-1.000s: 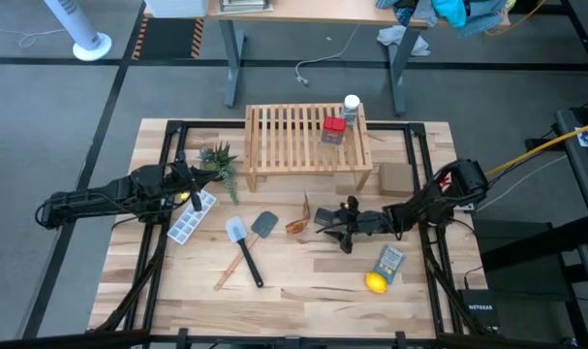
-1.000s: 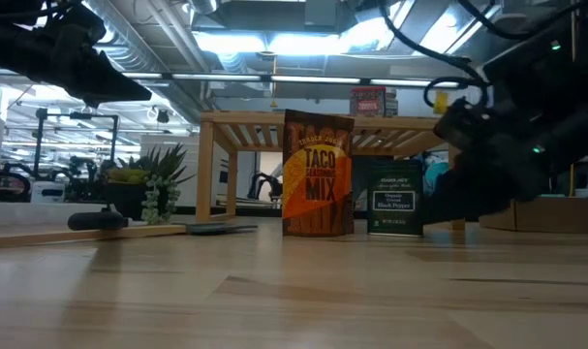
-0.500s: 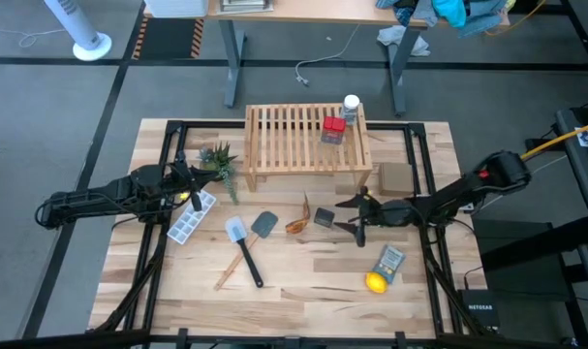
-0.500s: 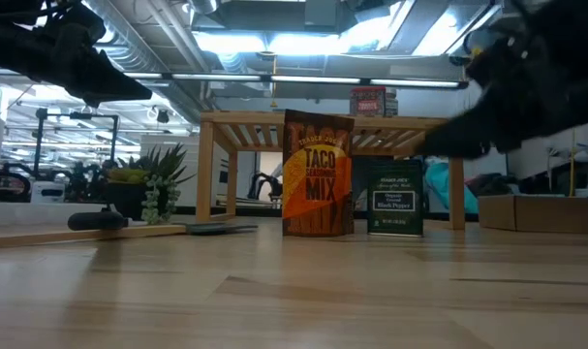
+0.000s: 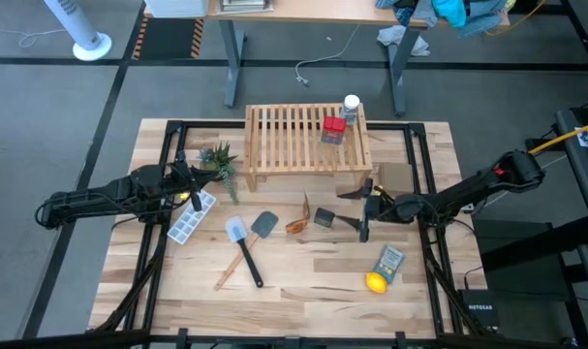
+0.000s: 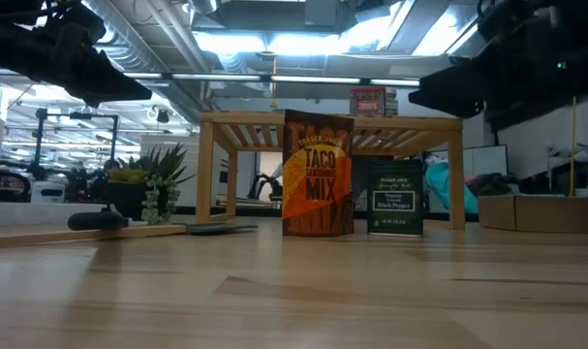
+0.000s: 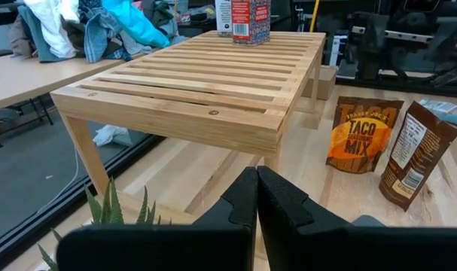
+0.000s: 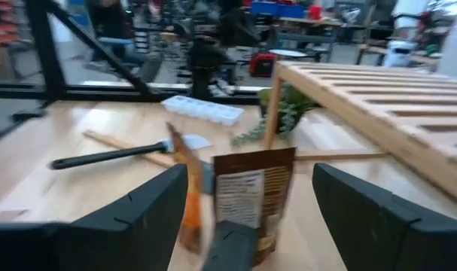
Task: Shelf spices
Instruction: Remove the red seasoning can from the shelf
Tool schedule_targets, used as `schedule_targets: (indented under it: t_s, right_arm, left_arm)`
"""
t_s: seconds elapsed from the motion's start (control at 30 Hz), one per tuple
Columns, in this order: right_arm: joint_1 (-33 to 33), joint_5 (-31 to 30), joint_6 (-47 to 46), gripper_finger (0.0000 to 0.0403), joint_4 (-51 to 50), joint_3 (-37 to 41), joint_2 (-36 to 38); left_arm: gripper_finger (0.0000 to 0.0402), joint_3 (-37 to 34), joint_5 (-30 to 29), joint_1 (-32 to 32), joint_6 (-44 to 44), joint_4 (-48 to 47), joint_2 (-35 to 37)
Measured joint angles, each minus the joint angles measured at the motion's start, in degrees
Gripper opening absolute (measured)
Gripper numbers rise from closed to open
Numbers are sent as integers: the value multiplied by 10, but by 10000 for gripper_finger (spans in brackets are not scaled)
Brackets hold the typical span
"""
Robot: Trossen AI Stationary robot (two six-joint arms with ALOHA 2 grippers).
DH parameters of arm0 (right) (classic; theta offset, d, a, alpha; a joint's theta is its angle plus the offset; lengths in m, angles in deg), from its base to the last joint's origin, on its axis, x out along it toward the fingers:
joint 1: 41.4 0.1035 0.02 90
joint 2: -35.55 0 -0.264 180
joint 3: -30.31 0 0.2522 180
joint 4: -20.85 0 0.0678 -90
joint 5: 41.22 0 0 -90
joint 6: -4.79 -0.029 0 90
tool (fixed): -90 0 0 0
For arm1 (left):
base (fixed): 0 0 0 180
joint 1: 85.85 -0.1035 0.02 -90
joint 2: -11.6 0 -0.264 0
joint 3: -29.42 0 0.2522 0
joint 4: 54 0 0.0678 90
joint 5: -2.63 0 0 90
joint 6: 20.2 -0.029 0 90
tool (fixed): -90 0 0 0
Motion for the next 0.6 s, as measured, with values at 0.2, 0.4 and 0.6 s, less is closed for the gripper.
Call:
schedule_targets:
  t_s: [0.2,0.4,0.6]
  right_arm:
    - [0,-31,89,292,-13,-34,0]
    - [0,-127,200,292,-49,-85,0]
    - [0,-68,207,292,-70,-93,0]
  left_arm:
    - [4,0,0,0,-9,0,0]
    - [4,0,0,0,-20,0,0]
    - [4,0,0,0,-20,0,0]
